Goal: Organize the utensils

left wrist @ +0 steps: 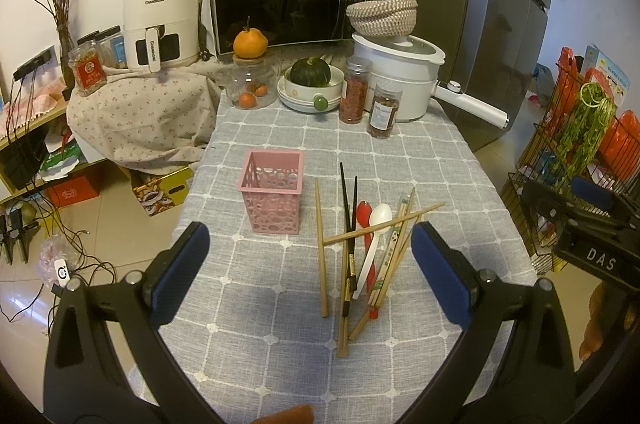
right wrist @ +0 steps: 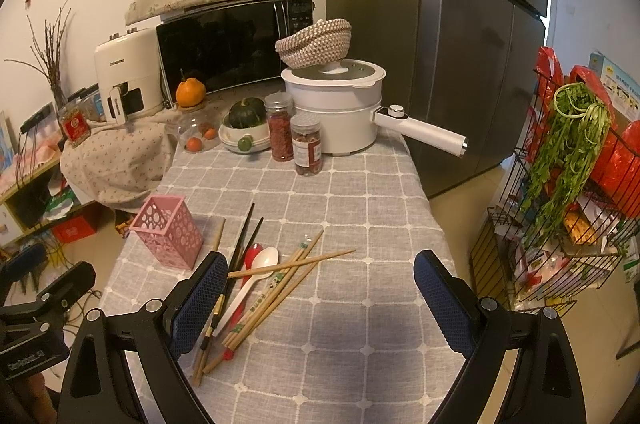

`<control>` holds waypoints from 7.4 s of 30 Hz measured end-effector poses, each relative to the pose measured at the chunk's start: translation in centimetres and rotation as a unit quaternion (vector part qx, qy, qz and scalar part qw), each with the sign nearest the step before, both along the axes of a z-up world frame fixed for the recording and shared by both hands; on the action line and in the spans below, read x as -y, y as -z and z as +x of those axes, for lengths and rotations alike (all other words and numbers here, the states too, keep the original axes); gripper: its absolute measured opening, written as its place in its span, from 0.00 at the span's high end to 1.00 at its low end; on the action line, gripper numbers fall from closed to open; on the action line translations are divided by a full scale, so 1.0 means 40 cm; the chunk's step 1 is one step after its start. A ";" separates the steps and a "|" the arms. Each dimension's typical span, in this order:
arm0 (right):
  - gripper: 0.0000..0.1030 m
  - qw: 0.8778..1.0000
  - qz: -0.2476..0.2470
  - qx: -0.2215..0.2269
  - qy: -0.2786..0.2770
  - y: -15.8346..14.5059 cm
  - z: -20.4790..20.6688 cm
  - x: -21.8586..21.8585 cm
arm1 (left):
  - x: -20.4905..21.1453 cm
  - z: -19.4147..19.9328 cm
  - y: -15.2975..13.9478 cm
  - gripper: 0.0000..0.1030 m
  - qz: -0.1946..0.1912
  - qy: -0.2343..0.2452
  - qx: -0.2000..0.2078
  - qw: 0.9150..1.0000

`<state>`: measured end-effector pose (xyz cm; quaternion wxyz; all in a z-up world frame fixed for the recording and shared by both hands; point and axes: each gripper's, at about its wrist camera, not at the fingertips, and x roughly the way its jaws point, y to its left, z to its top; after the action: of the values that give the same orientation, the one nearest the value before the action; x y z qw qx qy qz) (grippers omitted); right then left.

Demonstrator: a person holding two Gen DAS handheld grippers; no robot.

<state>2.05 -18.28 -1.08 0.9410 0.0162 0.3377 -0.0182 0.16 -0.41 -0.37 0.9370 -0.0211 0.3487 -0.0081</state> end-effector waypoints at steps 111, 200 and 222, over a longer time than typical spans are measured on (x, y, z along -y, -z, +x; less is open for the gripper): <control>0.51 0.949 0.136 -0.283 0.010 0.370 0.362 0.187 | 0.229 0.665 0.409 0.72 0.075 0.113 -0.296 0.945; 0.97 0.987 0.116 -0.039 -0.100 0.132 0.317 -0.131 | -0.222 0.314 -0.063 0.94 -0.074 -0.005 0.150 0.986; 0.96 0.988 0.096 0.010 -0.124 0.082 0.297 -0.193 | -0.204 0.463 0.068 0.70 -0.067 -0.003 0.041 0.997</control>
<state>13.94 -10.57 -4.36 0.9334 0.0648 0.3276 0.1315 18.67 7.75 -3.07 0.9469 -0.0848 0.3088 -0.0298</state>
